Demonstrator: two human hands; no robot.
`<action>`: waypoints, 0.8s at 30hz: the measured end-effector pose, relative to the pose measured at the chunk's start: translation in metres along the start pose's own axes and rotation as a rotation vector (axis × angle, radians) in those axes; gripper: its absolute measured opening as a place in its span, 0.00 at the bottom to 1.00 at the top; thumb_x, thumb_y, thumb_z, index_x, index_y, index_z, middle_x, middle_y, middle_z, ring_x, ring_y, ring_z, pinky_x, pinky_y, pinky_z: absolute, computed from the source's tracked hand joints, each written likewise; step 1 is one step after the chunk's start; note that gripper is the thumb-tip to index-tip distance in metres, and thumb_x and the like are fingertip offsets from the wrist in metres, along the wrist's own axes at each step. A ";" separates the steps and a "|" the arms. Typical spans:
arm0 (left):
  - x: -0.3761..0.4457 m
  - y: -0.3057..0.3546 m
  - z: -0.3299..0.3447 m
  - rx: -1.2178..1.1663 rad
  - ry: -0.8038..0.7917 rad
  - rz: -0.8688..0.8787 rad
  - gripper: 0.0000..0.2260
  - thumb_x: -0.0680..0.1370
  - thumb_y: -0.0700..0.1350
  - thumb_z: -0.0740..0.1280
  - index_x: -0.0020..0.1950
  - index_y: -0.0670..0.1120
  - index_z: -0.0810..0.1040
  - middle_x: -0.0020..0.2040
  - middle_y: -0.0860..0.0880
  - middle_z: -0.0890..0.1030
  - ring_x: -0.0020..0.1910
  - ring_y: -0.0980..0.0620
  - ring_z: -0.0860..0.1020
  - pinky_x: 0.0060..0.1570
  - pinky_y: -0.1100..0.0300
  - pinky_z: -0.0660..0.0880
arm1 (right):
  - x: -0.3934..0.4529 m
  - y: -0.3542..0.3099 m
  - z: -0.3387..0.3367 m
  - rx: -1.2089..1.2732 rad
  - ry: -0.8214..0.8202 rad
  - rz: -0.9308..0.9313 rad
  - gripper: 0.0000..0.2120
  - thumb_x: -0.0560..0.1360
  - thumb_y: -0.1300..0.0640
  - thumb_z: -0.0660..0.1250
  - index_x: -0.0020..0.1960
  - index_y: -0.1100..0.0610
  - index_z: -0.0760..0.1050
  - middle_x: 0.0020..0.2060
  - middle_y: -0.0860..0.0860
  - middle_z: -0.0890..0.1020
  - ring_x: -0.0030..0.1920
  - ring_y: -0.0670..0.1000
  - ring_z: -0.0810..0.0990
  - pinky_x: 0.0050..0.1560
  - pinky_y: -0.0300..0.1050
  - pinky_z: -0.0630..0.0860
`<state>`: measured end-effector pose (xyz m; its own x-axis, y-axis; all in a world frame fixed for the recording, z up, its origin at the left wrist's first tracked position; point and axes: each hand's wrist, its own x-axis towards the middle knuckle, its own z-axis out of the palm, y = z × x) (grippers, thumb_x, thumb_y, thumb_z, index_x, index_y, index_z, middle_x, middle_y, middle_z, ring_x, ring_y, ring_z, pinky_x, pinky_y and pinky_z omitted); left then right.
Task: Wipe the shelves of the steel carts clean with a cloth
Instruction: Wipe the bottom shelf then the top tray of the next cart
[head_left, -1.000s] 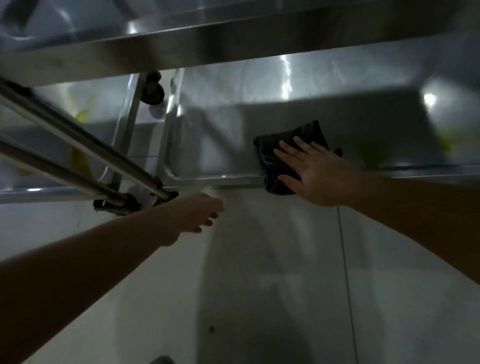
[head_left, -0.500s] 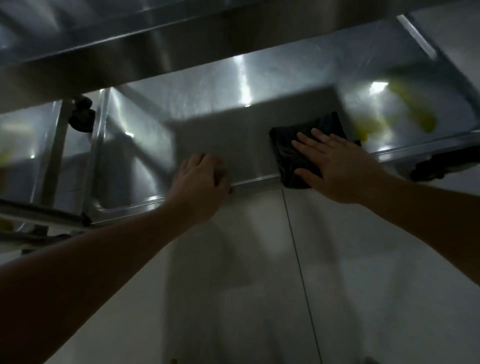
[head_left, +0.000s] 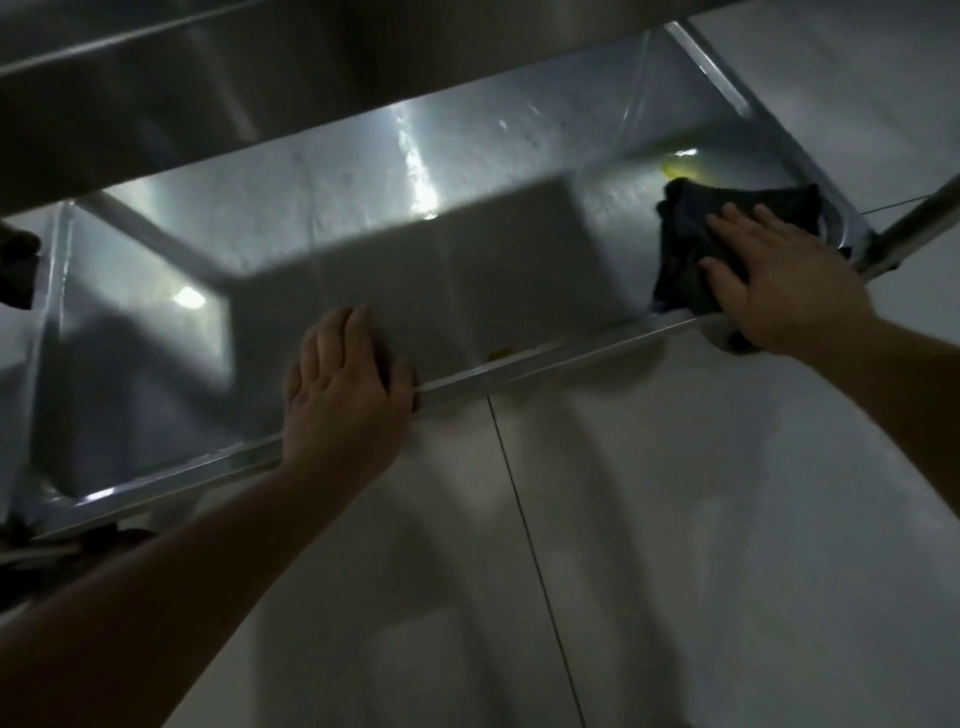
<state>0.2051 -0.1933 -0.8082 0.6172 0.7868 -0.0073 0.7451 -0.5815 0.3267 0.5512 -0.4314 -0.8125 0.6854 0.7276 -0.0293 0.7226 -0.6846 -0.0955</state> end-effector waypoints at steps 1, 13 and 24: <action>0.000 -0.003 -0.001 0.029 0.010 0.005 0.30 0.83 0.55 0.63 0.83 0.47 0.61 0.82 0.46 0.62 0.82 0.45 0.57 0.80 0.46 0.54 | 0.008 0.015 -0.002 -0.001 -0.007 0.073 0.38 0.79 0.34 0.44 0.81 0.55 0.63 0.80 0.56 0.64 0.80 0.61 0.61 0.78 0.62 0.59; 0.003 -0.015 0.009 0.113 0.000 -0.043 0.34 0.85 0.59 0.59 0.86 0.44 0.56 0.86 0.45 0.56 0.85 0.48 0.50 0.83 0.51 0.47 | 0.004 -0.146 0.006 0.035 -0.148 -0.205 0.42 0.78 0.32 0.38 0.84 0.55 0.54 0.83 0.54 0.56 0.82 0.61 0.53 0.81 0.58 0.53; 0.003 -0.021 0.007 0.160 0.000 -0.012 0.37 0.81 0.63 0.54 0.86 0.45 0.57 0.86 0.45 0.57 0.85 0.48 0.52 0.83 0.50 0.49 | 0.067 0.026 -0.010 -0.028 -0.032 0.051 0.44 0.76 0.27 0.43 0.82 0.53 0.58 0.82 0.57 0.60 0.80 0.65 0.59 0.79 0.66 0.56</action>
<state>0.1933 -0.1799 -0.8222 0.6079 0.7940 -0.0108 0.7833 -0.5974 0.1721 0.6170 -0.4013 -0.8075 0.7188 0.6921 -0.0657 0.6891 -0.7218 -0.0648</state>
